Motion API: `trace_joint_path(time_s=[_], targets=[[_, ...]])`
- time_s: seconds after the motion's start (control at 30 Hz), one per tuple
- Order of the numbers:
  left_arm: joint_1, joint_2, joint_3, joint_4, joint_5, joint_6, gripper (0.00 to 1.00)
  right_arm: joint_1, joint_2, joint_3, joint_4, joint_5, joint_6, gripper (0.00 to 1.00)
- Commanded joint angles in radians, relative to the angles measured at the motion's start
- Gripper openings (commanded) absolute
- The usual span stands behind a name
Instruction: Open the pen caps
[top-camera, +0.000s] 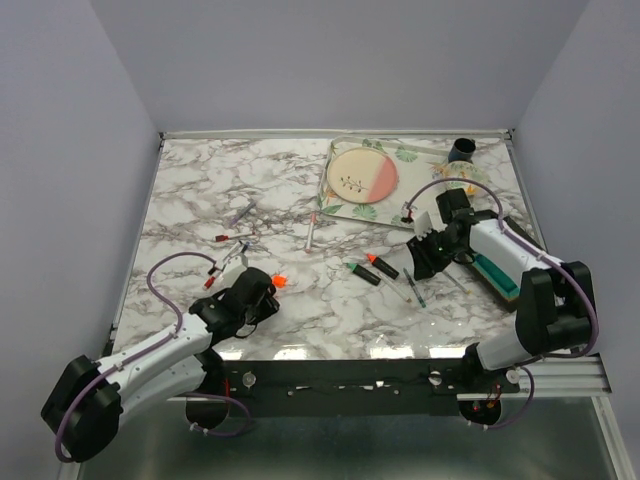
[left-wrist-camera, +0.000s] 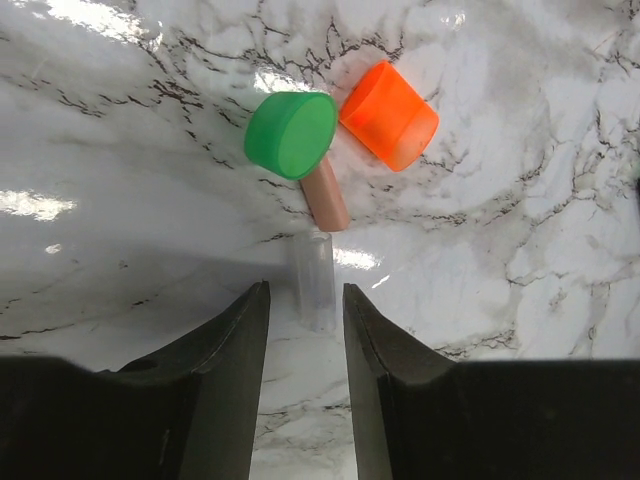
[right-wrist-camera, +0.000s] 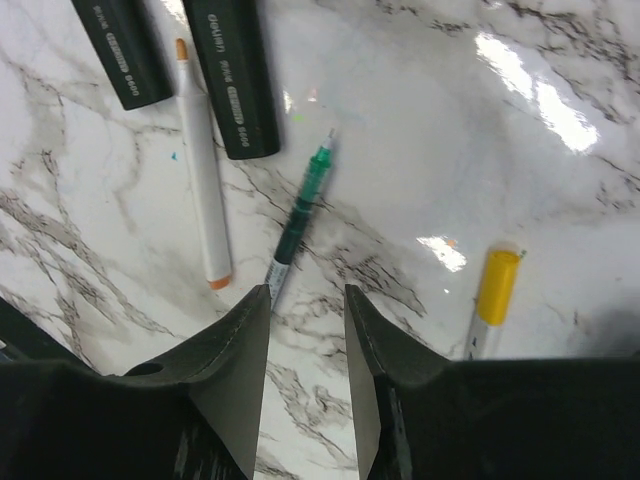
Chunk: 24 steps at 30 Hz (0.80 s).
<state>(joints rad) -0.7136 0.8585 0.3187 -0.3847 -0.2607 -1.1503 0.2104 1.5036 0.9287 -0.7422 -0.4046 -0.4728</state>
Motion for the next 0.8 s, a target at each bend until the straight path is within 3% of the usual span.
trace_joint_path(time_s=[0.0, 0.13, 0.33, 0.5, 0.77], targets=[[-0.001, -0.070, 0.013, -0.104, -0.052, 0.020, 0.45, -0.075, -0.046, -0.022, 0.001, 0.030, -0.038, 0.43], [-0.001, -0.163, 0.028, -0.119, -0.016, 0.082, 0.64, -0.117, -0.049, -0.054, 0.017, 0.101, -0.056, 0.43], [-0.001, -0.312, 0.023, -0.056, 0.084, 0.202, 0.81, -0.126, -0.013, -0.070, 0.041, 0.212, -0.058, 0.43], [-0.001, -0.391, 0.000, -0.004, 0.121, 0.233, 0.86, -0.128, -0.017, -0.091, 0.066, 0.288, -0.056, 0.43], [-0.001, -0.380, -0.012, 0.061, 0.159, 0.267, 0.92, -0.134, -0.013, -0.102, 0.093, 0.348, -0.069, 0.43]])
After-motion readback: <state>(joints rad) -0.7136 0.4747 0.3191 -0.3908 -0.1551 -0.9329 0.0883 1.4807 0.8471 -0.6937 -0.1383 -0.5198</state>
